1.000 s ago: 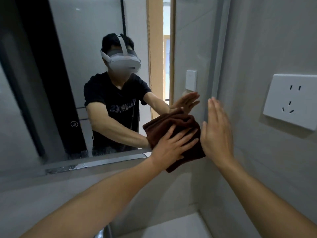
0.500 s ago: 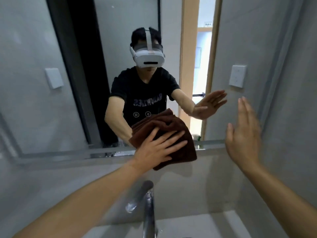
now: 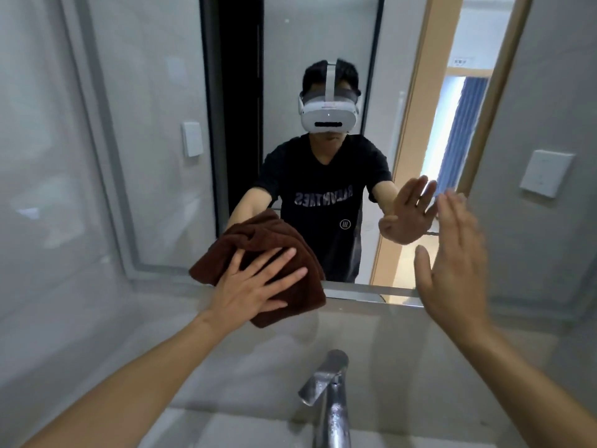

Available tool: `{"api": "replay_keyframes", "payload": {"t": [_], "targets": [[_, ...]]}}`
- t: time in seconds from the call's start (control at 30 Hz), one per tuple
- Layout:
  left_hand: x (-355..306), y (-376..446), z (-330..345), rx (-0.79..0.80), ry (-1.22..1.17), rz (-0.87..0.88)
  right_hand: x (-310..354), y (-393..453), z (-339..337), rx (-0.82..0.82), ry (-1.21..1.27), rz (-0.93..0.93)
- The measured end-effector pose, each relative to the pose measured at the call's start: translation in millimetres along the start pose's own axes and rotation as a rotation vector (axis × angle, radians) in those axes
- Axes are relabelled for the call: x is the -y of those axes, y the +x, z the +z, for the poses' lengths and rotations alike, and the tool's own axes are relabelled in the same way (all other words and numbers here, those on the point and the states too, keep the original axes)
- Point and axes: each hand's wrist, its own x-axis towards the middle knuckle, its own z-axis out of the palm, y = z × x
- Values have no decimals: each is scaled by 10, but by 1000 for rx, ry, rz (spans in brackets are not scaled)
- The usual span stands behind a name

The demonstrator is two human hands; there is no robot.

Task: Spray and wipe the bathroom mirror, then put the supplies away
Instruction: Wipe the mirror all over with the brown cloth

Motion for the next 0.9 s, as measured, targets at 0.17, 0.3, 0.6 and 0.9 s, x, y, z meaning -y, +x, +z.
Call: {"api": "replay_keyframes", "payload": {"t": [0.17, 0.3, 0.6, 0.9], "targets": [[-556, 621, -133, 13, -61, 44, -182, 46, -99, -20, 19, 22], [-1280, 1389, -223, 38, -159, 110, -511, 84, -394, -66, 3, 55], [-2288, 2921, -479, -31, -262, 71, -1079, 95, -1044, -98, -79, 107], [-1707, 2176, -396, 12, -214, -34, -707, 96, -818, -57, -28, 84]]}}
